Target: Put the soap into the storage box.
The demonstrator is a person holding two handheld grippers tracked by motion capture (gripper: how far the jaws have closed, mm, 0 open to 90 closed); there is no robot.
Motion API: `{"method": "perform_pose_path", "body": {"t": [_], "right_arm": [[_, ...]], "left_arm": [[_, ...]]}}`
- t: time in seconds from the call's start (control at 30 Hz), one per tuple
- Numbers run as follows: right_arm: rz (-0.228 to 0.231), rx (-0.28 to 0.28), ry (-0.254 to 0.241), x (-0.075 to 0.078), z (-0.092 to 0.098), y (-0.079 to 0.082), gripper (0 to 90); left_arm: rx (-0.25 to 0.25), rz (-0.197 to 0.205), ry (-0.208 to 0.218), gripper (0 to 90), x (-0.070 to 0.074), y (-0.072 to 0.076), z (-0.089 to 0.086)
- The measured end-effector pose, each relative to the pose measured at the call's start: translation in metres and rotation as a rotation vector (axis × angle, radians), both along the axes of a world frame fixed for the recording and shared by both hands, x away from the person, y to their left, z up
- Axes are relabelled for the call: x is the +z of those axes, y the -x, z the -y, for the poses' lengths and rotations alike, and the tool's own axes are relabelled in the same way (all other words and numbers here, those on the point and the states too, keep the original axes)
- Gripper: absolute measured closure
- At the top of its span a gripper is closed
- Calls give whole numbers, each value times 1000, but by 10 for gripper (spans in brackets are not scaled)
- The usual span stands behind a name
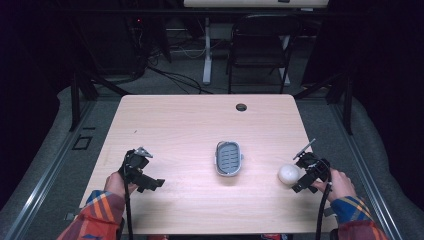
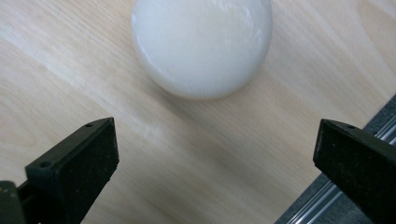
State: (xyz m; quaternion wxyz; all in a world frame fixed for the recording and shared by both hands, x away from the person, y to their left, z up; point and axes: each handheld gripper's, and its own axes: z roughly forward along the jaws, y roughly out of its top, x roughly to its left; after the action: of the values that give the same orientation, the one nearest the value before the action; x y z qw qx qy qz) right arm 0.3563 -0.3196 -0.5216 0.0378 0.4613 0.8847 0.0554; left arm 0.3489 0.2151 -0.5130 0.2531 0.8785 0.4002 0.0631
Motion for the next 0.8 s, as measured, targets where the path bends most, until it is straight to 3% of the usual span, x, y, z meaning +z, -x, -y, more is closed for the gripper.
{"method": "perform_pose_path", "body": {"t": [0.03, 0.07, 0.1, 0.13, 0.17, 0.2, 0.3, 0.33, 0.37, 0.43, 0.5, 0.53, 0.57, 0.6, 0.63, 0.67, 0.77, 0.8], "right_arm": [[-58, 73, 71, 7, 0, -7, 0], [66, -66, -85, -7, -5, 1, 0], [37, -32, -54, -3, -6, -2, 0], [-26, 38, 26, 4, -6, -7, 0], [47, -35, -68, -4, -10, -4, 0], [-78, 109, 91, 11, -8, -15, 0], [23, -5, -41, -2, -16, -10, 0], [-35, 59, 33, 5, -16, -15, 0], [-72, 103, 76, 8, -17, -21, 0], [-24, 48, 15, 0, -21, -19, 0], [-51, 83, 47, 2, -24, -23, 0], [-24, 62, 23, -1, -25, -23, 0], [-26, 61, 13, -2, -26, -24, 0], [-64, 102, 68, 3, -27, -29, 0], [-68, 107, 76, 2, -28, -31, 0], [-36, 73, 41, -2, -30, -30, 0], [-53, 77, 39, -6, -35, -35, 0], [4, 17, -31, -13, -36, -31, 0]], "left_arm": [[-1, -2, -2, 0, 0, 0, 0], [-1, -2, -1, 0, 0, 0, 0], [-1, -3, -2, 0, 0, 0, 0], [-1, -2, -1, 0, 0, 0, 0], [-2, -1, -1, 0, 0, 0, 0], [-1, 1, -1, 0, 0, 0, 0], [-1, 1, -1, 0, 0, 0, 0], [-2, 1, -1, 0, 0, 0, 0], [-1, 1, -1, 0, 0, 0, 0], [-1, -2, 0, 0, 0, 0, 0], [-2, -2, 0, 0, 0, 0, 0], [-1, -2, 0, 0, 0, 0, 0], [-1, -2, 0, 0, 0, 0, 0], [-2, -2, -1, 0, 0, 0, 0], [-2, -2, -1, 0, 0, 0, 0], [-3, -2, 0, 0, 0, 0, 0], [-3, -2, 1, 0, 0, 0, 0], [-3, -3, 0, 0, 0, -1, 0]]}}
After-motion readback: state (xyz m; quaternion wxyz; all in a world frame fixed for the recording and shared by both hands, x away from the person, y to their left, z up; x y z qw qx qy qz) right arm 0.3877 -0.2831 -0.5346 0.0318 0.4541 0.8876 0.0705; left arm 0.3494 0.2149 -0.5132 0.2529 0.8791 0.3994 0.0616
